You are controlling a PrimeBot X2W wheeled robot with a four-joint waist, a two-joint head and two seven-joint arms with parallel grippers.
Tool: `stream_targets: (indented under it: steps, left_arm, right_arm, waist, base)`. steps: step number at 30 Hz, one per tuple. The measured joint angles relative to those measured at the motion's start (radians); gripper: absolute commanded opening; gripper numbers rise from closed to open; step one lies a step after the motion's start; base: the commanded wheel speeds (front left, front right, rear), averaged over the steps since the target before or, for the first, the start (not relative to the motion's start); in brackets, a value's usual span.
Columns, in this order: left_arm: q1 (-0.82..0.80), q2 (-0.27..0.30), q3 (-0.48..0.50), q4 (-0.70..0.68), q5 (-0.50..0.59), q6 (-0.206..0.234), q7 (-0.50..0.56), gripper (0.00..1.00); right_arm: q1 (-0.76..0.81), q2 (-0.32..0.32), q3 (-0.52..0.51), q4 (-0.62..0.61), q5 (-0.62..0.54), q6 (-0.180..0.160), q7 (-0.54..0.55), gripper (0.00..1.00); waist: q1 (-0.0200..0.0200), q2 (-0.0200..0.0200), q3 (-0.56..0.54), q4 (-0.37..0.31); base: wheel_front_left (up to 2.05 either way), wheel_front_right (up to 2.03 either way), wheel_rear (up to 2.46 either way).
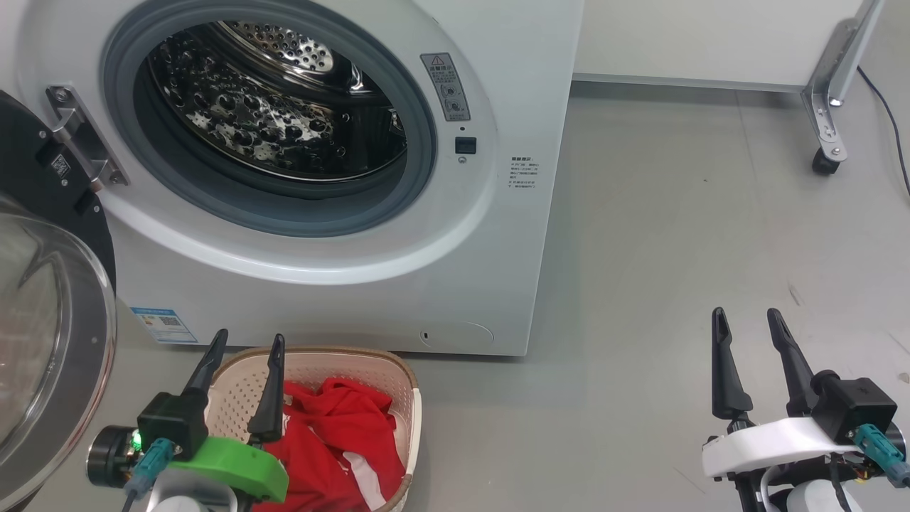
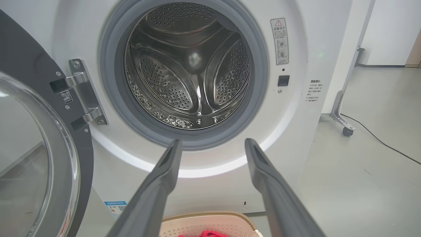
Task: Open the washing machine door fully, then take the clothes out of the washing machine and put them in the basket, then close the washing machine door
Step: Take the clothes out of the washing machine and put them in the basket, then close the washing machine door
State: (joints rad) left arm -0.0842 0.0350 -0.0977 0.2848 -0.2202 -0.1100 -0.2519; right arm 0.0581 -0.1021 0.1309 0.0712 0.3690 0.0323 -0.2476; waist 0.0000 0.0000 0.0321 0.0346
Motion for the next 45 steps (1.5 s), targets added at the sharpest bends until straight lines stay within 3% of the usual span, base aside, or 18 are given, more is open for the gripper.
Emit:
stream_targets:
  steps: [45]
  left_arm:
    - [0.055,0.002,-0.038,-0.075,-0.040,0.039,0.000,1.00]
  right_arm:
    - [0.014,0.000,0.013,-0.022,0.000,-0.001,0.000,1.00]
  waist:
    - [0.0000,0.0000,0.000,-0.015]
  base:
    - [-0.04,0.04,0.00]
